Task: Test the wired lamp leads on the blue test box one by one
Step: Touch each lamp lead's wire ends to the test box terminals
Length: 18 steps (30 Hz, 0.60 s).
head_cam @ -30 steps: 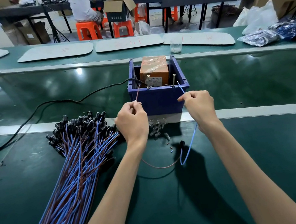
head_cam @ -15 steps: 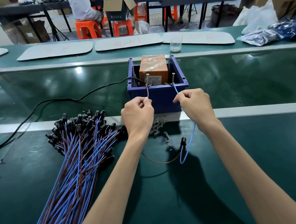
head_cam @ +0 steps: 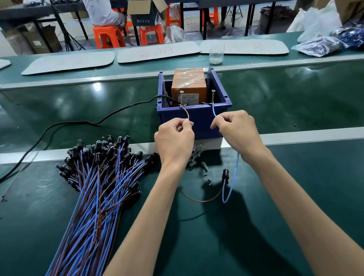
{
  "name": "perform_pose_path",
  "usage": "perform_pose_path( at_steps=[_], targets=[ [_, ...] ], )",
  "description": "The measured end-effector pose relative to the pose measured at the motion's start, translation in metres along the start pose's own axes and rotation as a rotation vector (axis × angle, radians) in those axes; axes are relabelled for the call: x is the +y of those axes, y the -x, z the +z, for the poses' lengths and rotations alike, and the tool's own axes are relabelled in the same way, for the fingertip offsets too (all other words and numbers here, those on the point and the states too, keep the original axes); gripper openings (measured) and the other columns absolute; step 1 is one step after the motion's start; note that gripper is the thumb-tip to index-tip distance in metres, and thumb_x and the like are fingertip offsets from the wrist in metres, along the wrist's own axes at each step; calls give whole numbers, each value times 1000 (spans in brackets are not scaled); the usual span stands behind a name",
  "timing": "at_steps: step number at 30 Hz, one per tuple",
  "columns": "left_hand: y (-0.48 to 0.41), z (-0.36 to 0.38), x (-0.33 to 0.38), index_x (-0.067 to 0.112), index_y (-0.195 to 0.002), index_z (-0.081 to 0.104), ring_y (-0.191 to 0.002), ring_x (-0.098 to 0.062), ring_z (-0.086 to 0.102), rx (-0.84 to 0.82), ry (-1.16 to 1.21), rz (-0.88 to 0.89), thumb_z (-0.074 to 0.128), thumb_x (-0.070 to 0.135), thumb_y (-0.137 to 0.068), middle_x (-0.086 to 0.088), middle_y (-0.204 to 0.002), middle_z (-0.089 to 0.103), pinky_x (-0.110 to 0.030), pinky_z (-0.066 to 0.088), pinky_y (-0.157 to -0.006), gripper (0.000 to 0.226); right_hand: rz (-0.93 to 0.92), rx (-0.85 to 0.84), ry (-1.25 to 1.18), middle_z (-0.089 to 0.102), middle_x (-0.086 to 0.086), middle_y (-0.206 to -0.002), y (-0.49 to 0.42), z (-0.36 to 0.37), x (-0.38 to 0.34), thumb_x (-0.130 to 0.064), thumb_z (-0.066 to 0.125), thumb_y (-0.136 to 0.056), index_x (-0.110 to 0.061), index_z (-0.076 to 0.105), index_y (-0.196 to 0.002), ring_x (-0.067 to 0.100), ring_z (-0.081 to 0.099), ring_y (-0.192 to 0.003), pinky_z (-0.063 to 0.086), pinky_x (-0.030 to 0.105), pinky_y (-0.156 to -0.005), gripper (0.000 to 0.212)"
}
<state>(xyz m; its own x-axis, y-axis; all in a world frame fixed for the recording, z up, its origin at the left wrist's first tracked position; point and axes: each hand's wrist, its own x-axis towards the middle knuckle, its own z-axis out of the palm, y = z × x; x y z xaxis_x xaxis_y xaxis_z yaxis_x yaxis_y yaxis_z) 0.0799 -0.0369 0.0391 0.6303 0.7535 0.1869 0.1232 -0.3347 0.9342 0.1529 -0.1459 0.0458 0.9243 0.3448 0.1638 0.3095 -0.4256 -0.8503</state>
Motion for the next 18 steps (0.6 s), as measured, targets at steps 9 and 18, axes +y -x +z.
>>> perform_pose_path(
  at_steps=[9,18],
  targets=[
    [12,-4,-7,25,-76,73,-41,-2,42,-60,77,23,58,21,-92,17,-41,50,-14,30,-47,22,-11,6,-24,50,-10,-44,10,-4,5,-14,55,-85,-20,69,-60,8,43,-53,33,14,-49,29],
    [19,-3,-19,18,-84,71,-36,-3,37,-45,136,-9,54,22,-96,16,-37,44,-13,28,-44,21,18,32,-99,40,-8,-44,20,-6,9,-14,52,-86,-21,67,-59,7,32,-46,29,23,-51,31]
  ],
)
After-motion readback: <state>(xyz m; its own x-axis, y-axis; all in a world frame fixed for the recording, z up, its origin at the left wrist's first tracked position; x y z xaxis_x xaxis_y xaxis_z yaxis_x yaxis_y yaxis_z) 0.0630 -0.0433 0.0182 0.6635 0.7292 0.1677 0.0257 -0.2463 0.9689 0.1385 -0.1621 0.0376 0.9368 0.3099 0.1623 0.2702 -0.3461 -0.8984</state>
